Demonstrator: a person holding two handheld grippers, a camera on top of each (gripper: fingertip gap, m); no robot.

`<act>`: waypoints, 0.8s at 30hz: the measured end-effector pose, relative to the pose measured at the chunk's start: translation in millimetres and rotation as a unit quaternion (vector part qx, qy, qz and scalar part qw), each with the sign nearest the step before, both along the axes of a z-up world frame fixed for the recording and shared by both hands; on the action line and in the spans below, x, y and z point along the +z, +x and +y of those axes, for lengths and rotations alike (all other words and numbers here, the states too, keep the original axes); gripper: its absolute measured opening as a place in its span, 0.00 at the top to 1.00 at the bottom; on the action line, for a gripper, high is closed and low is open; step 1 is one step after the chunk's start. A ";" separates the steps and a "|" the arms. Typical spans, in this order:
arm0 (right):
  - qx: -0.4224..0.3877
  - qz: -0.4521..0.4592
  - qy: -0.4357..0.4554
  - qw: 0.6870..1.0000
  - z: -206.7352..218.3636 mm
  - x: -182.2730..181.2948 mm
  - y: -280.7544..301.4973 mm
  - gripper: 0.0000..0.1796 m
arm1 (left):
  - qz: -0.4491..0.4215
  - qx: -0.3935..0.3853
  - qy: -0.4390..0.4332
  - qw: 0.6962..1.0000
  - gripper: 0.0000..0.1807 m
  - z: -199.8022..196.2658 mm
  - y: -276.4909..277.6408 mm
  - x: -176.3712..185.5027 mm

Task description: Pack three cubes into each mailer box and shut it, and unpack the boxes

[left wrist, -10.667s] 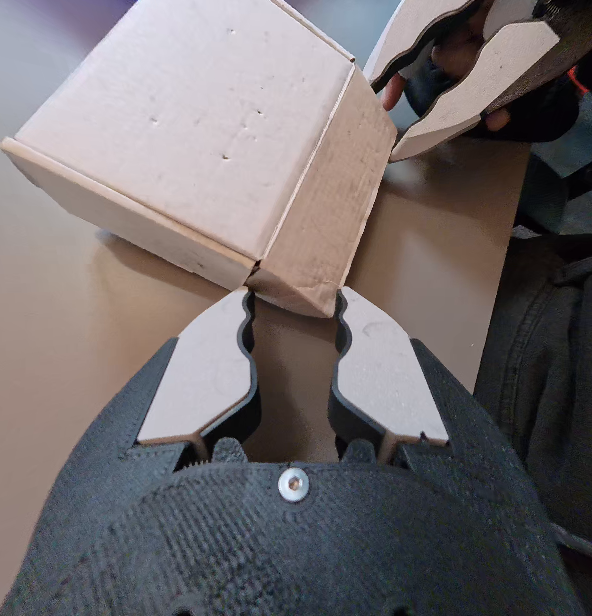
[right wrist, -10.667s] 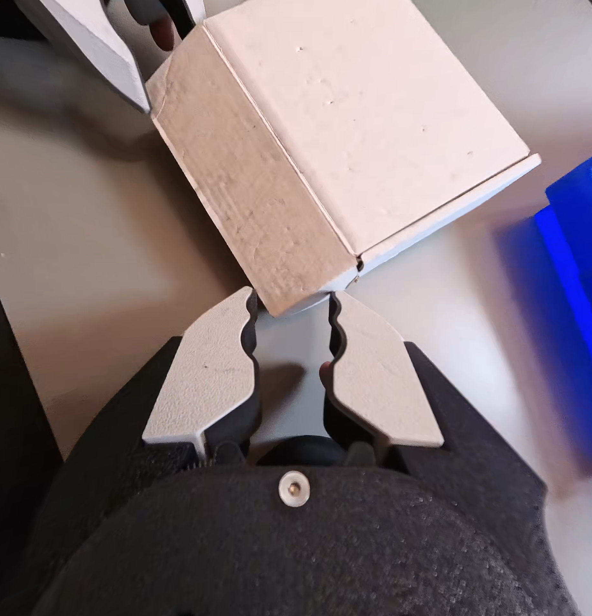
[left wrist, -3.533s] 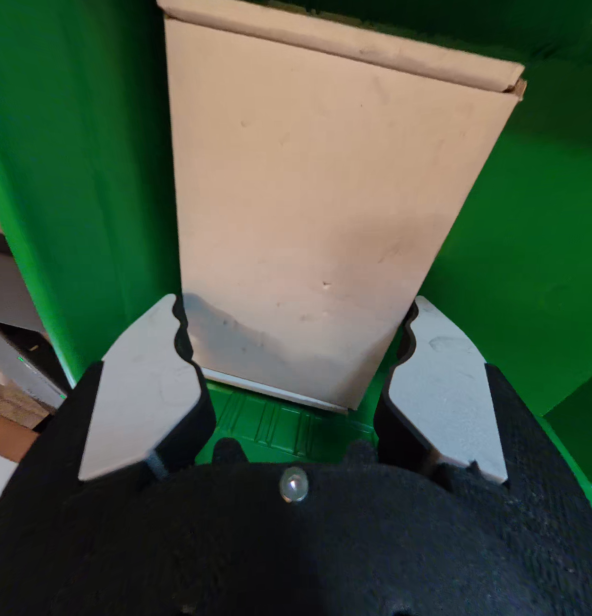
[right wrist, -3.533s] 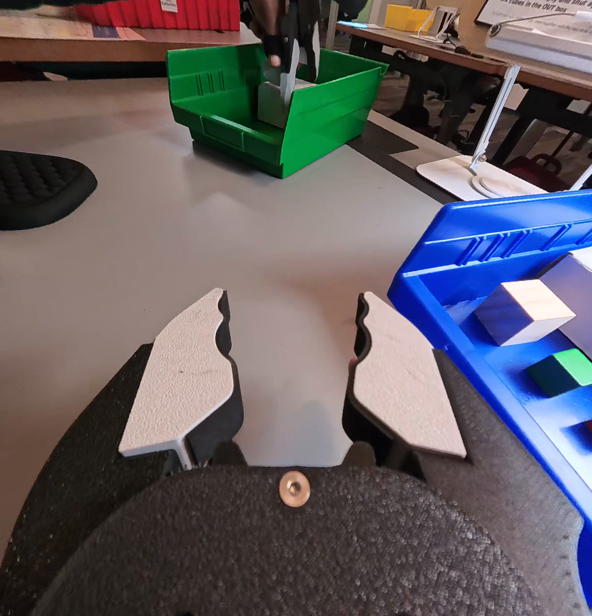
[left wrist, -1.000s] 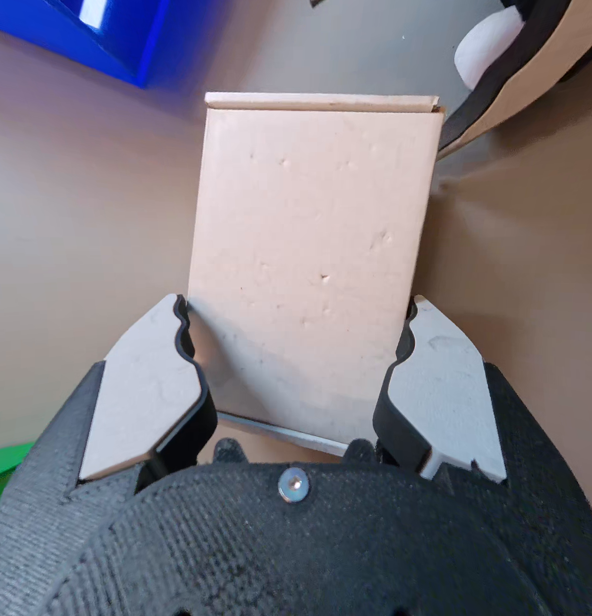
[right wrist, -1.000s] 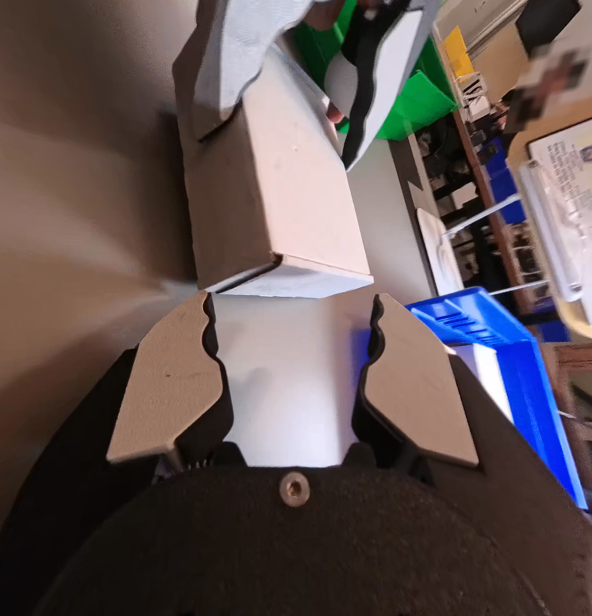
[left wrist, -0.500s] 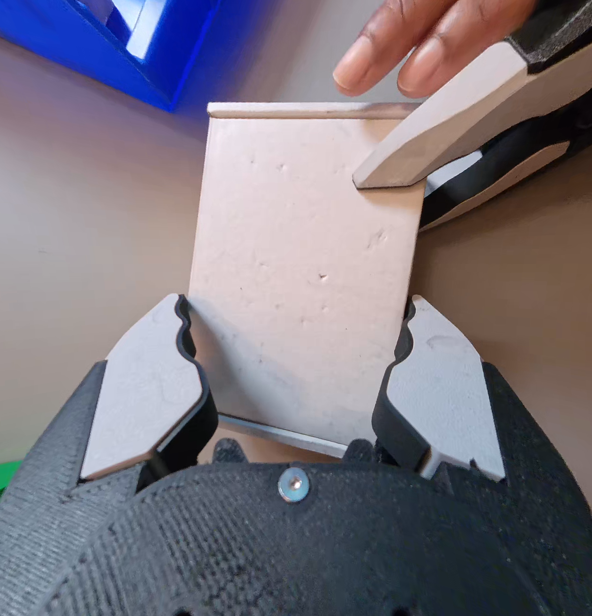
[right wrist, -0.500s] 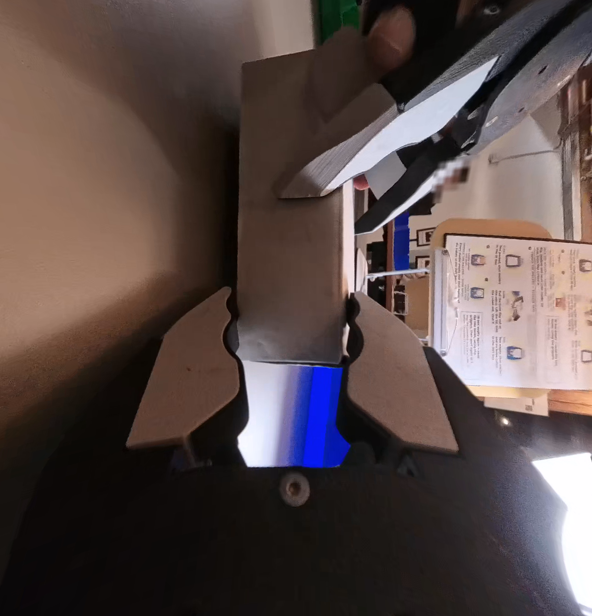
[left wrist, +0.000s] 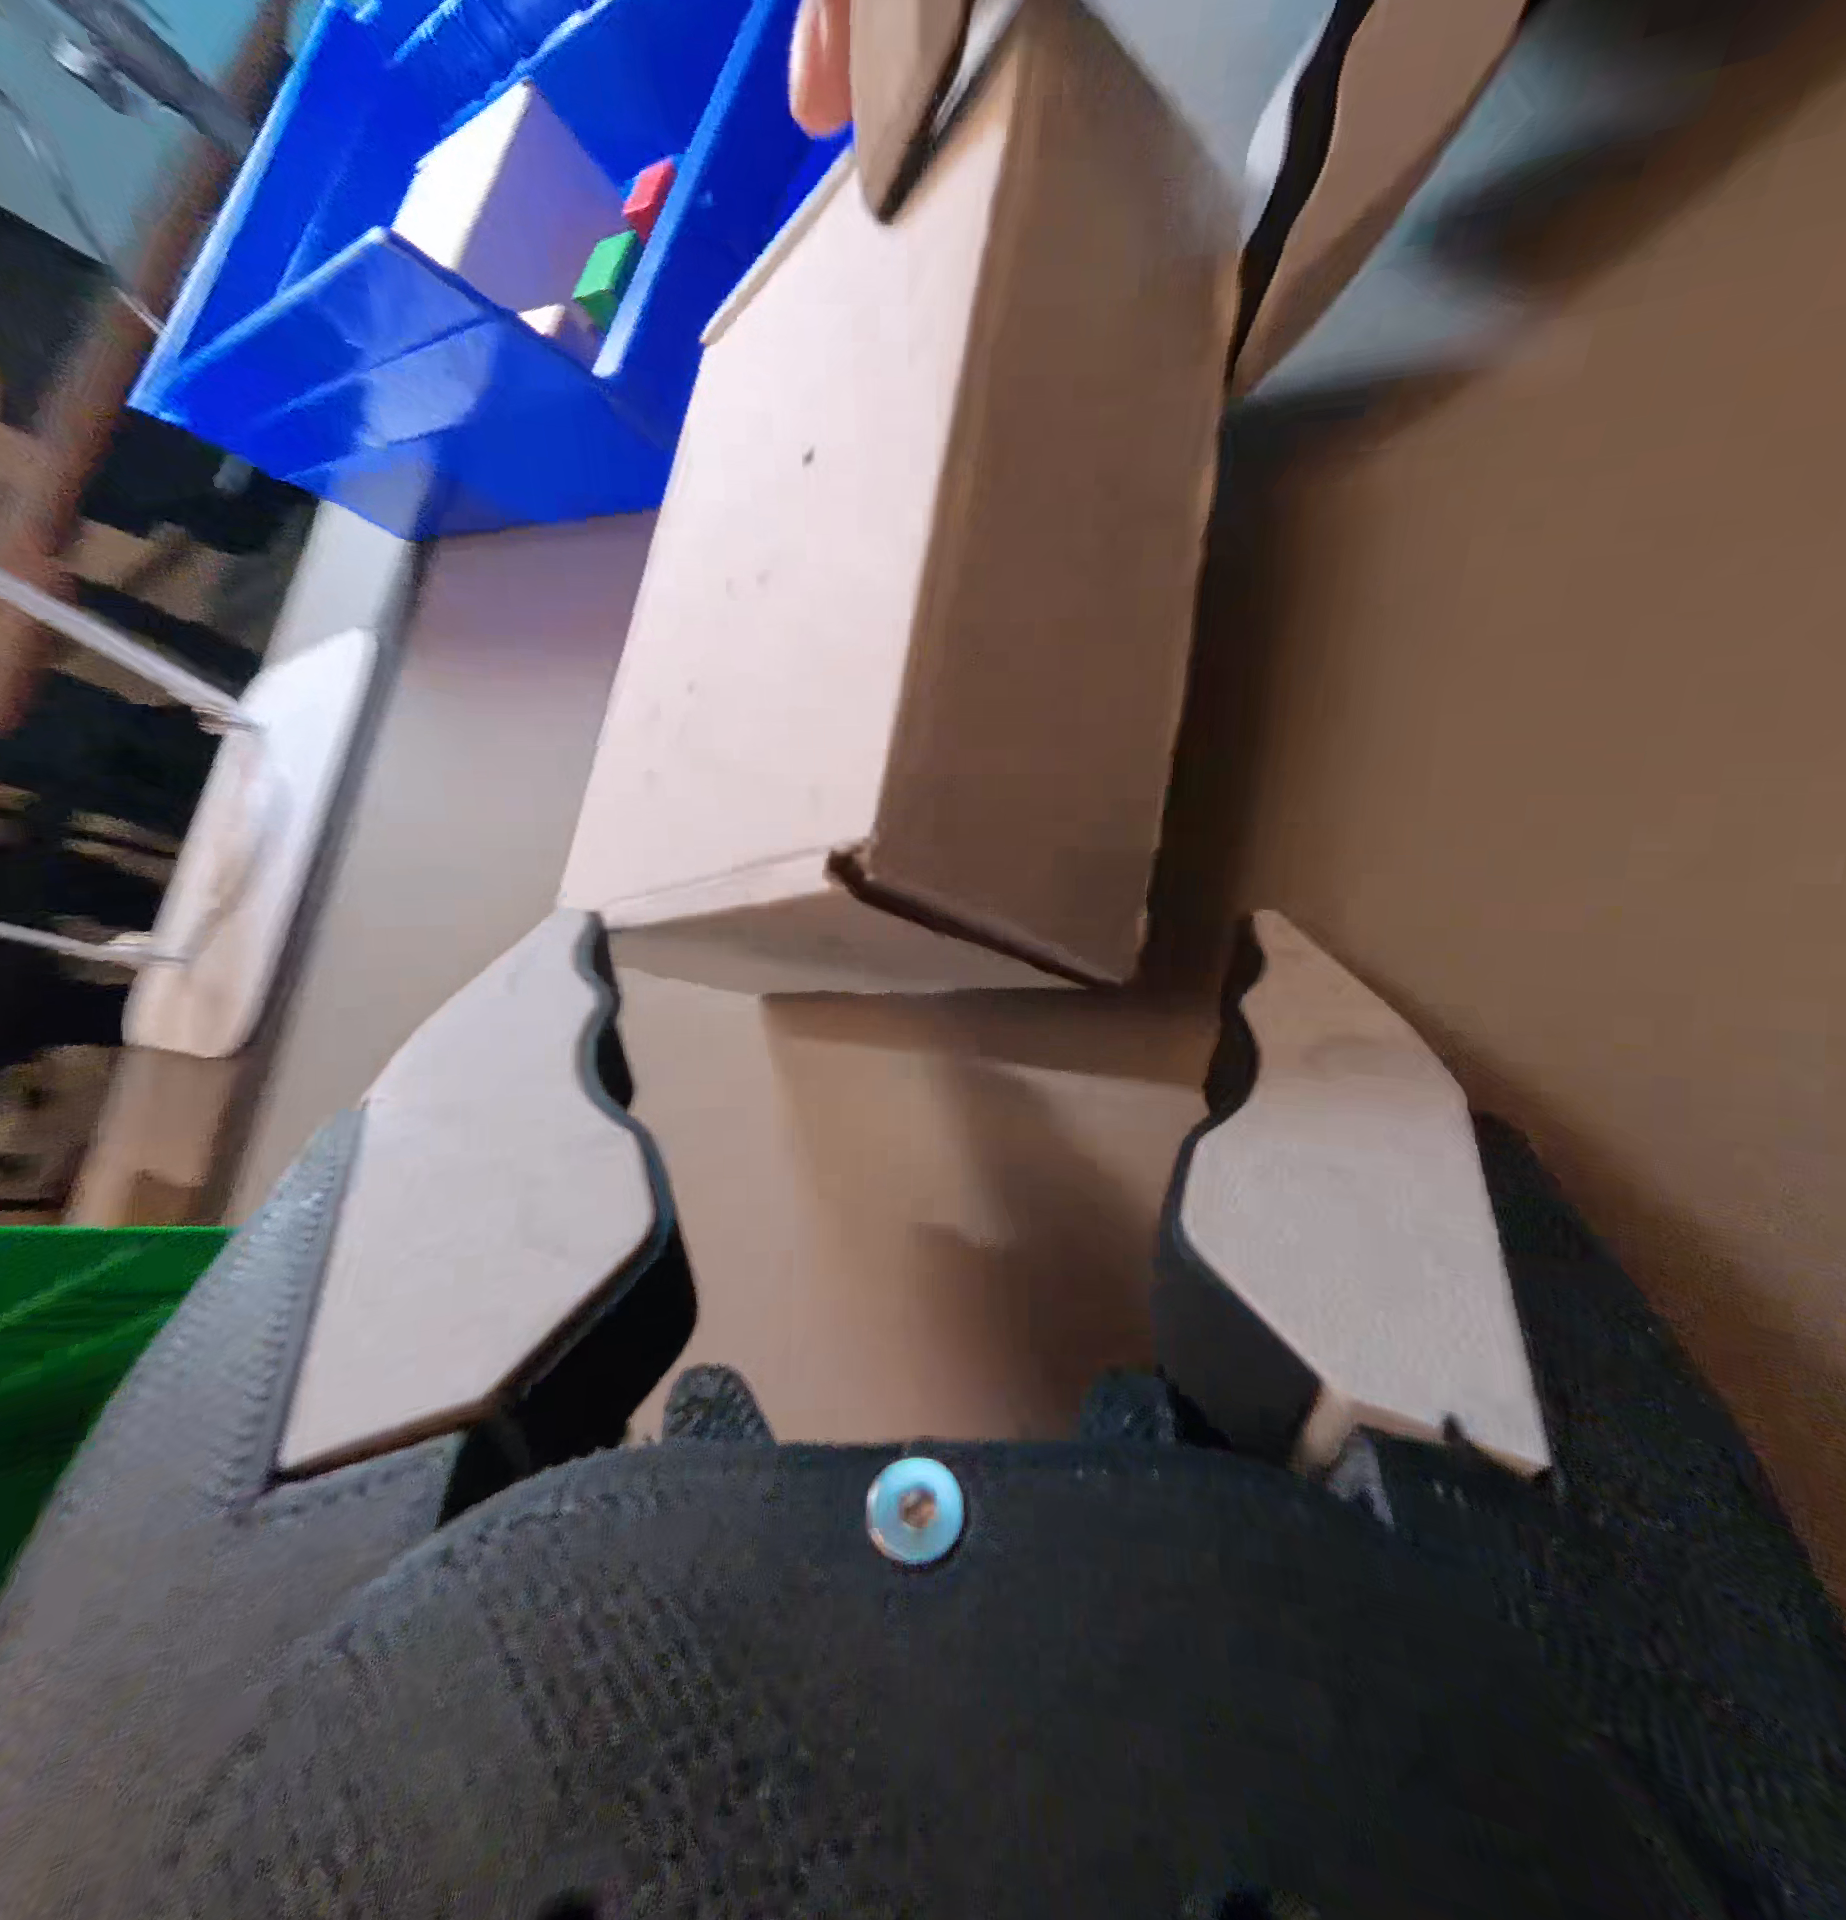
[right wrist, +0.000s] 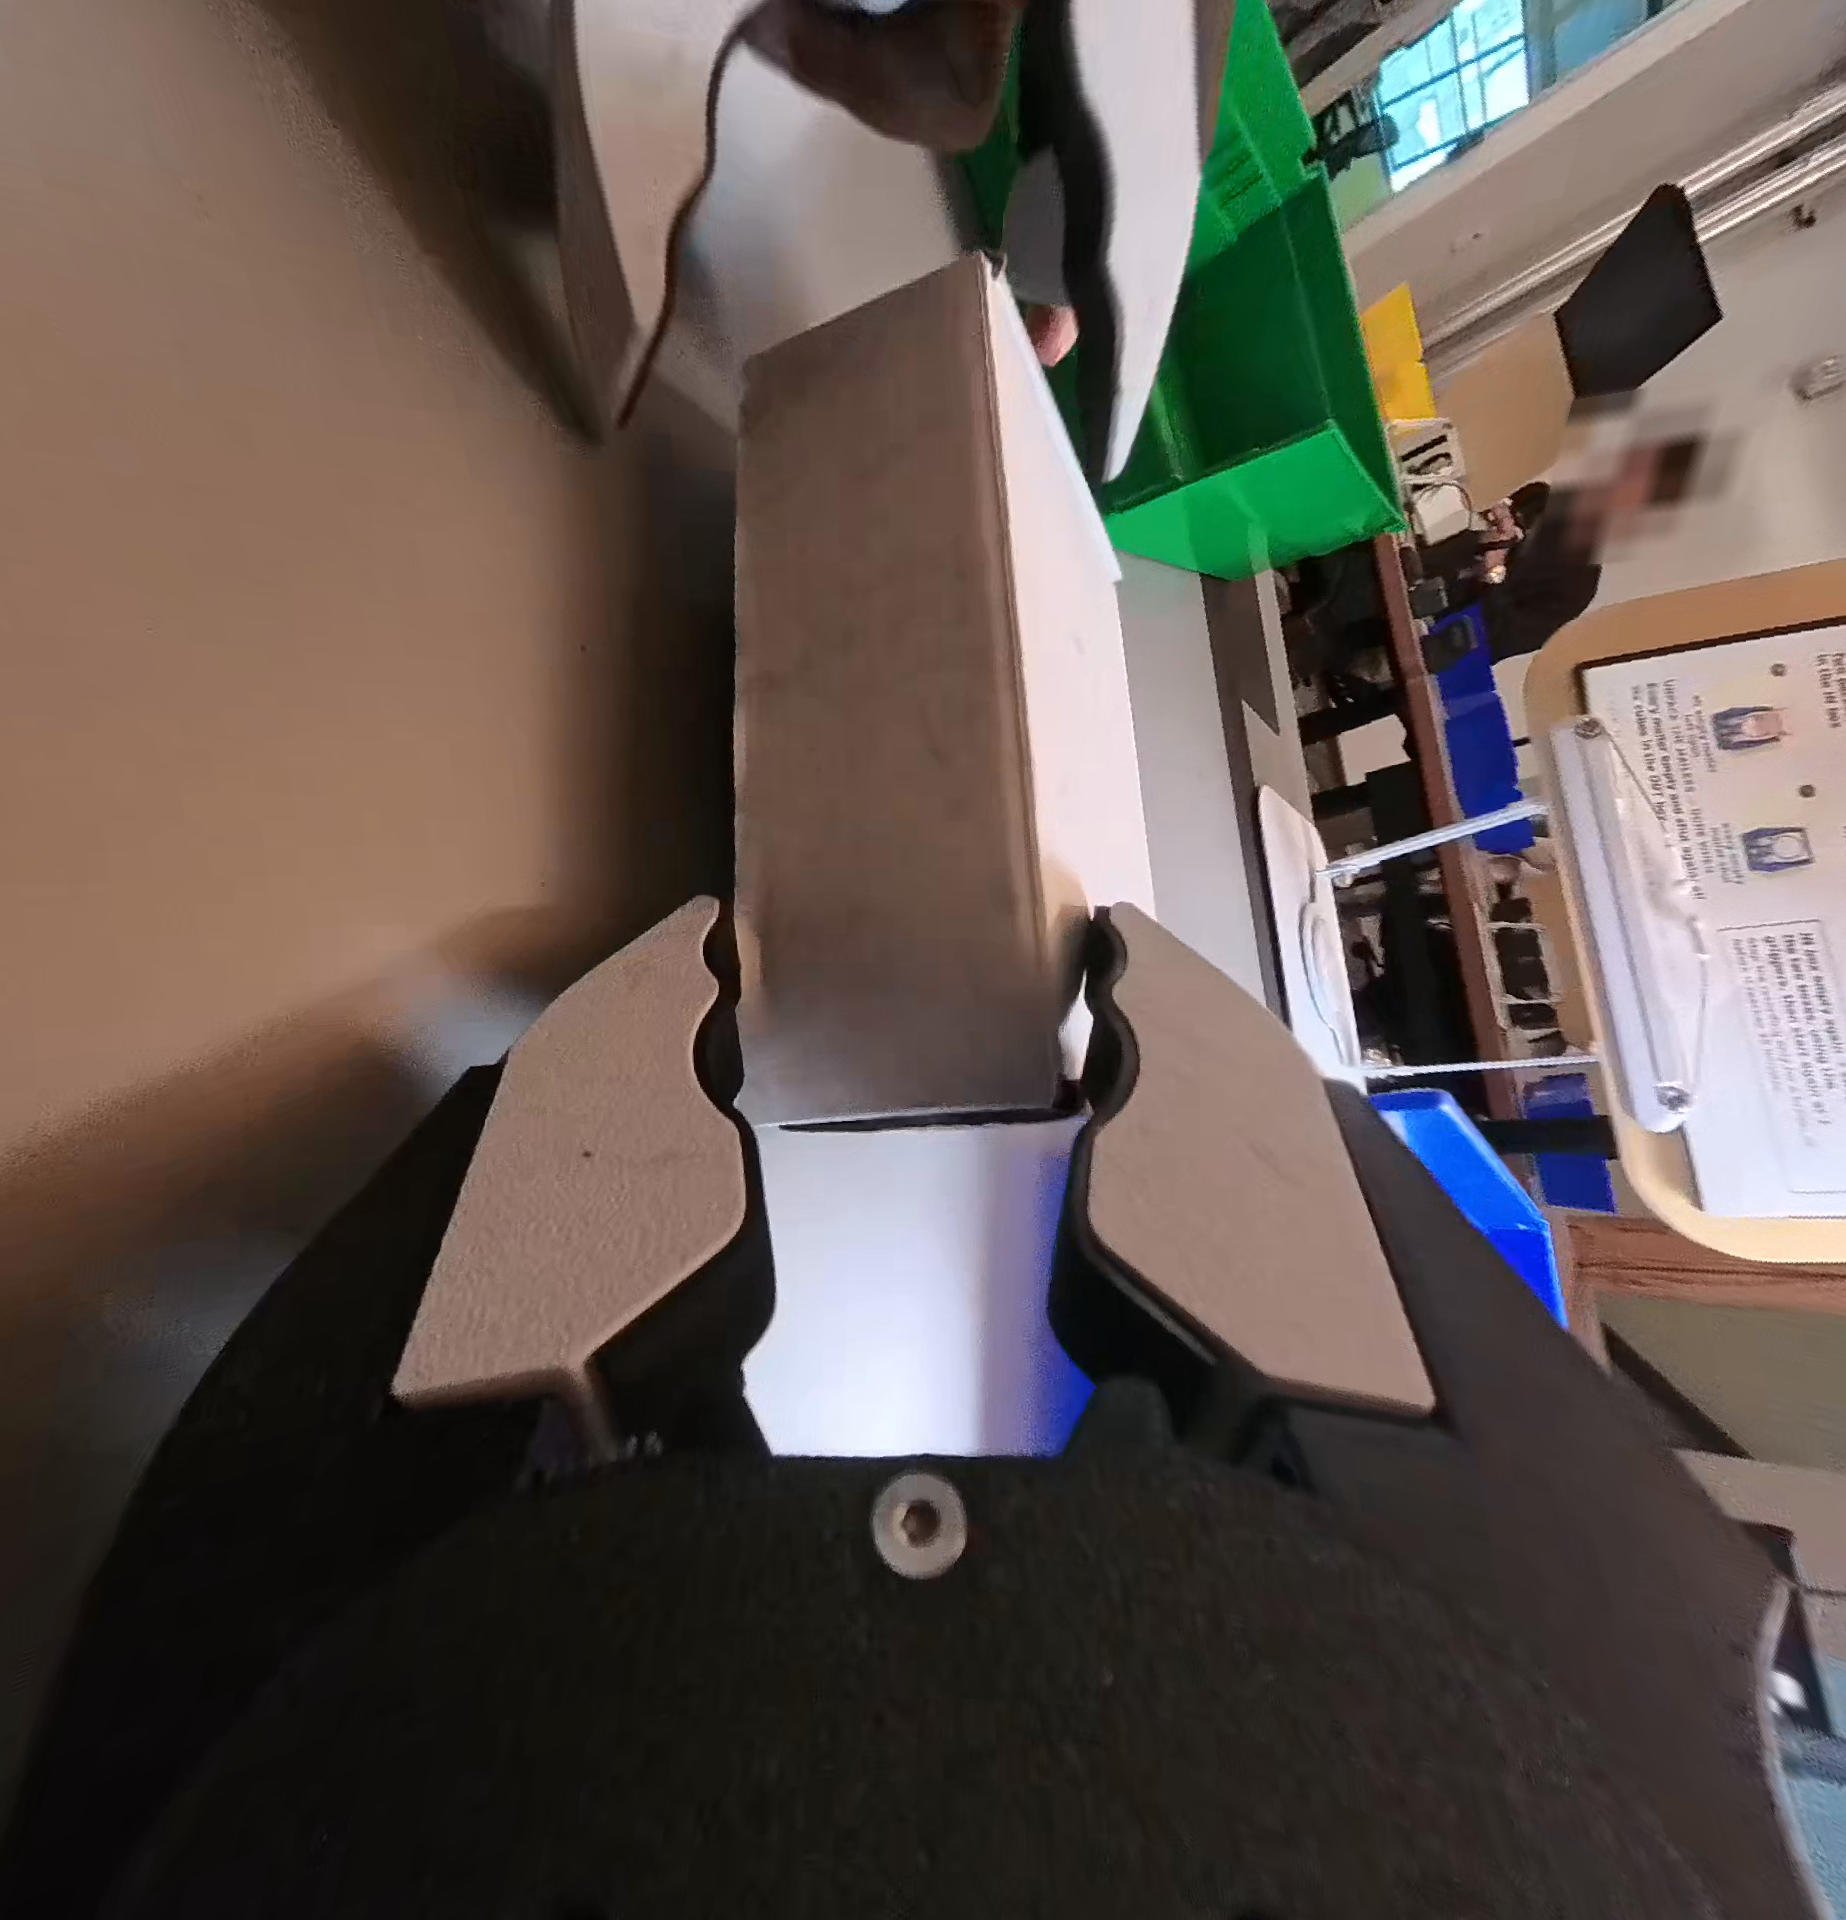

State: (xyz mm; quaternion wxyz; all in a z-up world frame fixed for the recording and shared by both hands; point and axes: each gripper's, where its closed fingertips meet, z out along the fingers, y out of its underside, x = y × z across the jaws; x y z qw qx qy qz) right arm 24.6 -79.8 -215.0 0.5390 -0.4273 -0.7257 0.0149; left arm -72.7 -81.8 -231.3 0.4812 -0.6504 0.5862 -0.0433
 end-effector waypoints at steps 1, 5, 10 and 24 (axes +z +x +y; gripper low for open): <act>0.003 0.002 -0.006 1.000 -0.5 1.1 -0.9 0.64 | 0.006 0.002 0.030 1.000 0.42 4.2 -0.2 0.7; 0.006 0.007 -0.021 1.000 -1.2 3.0 0.1 0.64 | 0.013 -0.016 0.075 0.997 0.50 12.7 2.1 1.9; 0.014 0.043 -0.091 0.995 -10.7 5.4 2.6 0.65 | 0.037 -0.048 0.132 0.989 0.55 6.4 5.9 4.0; -0.076 0.034 0.120 0.989 -11.5 34.4 8.9 0.71 | -0.050 -0.019 0.025 0.998 0.57 1.4 14.8 27.1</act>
